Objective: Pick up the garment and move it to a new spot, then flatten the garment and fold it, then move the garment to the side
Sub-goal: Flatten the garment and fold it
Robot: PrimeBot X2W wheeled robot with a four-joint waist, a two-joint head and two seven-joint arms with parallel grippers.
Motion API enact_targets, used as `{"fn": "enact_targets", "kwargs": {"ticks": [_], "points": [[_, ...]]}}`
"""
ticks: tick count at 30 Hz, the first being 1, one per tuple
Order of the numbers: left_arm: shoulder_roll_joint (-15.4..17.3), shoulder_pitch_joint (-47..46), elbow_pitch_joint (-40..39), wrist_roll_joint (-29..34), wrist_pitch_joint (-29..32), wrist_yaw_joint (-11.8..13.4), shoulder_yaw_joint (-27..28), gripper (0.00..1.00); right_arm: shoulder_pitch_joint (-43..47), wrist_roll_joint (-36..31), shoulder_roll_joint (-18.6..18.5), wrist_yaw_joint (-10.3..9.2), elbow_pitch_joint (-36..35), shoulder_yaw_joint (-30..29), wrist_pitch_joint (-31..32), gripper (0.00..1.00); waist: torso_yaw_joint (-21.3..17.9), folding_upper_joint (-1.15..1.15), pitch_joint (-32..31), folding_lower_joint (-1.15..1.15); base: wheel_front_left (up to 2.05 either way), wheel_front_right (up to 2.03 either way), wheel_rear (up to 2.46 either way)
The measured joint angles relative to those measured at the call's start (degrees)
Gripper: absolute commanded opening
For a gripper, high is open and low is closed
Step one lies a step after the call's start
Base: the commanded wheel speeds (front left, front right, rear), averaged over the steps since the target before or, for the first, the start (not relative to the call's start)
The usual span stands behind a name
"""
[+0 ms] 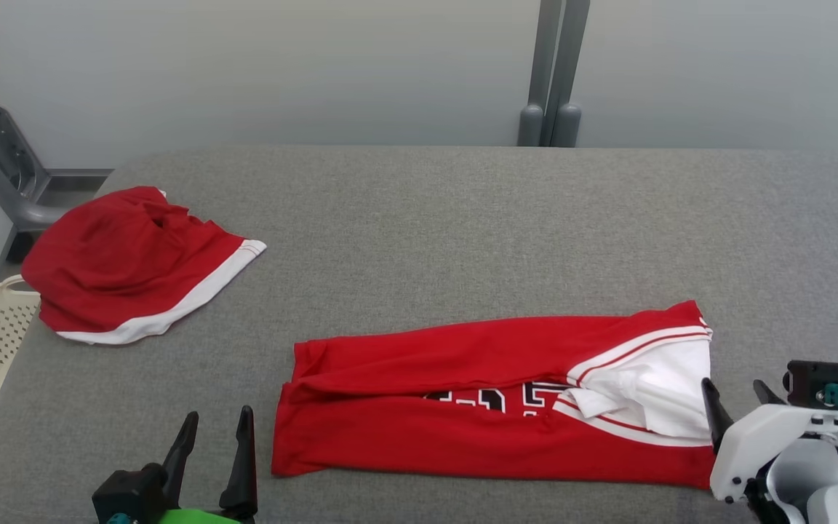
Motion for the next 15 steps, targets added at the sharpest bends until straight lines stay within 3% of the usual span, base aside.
{"fn": "enact_targets", "kwargs": {"ticks": [5,15], "points": [[-0.32,-1.59,0.09,0.59,-0.07,-0.52,-0.49,1.00,-4.72,-3.11,-0.93,0.00,0.93,-4.07,9.72,1.00,0.50,0.00,2.16,0.00,0.00,0.00,0.00],[-0.90,-5.37,1.18,1.41,-0.08,-1.52,-1.52,1.00,-9.73,-5.11,-2.90,0.00,6.34,-6.67,16.16,1.00,2.33,0.00,7.58,0.00,0.00,0.00,0.00]]}}
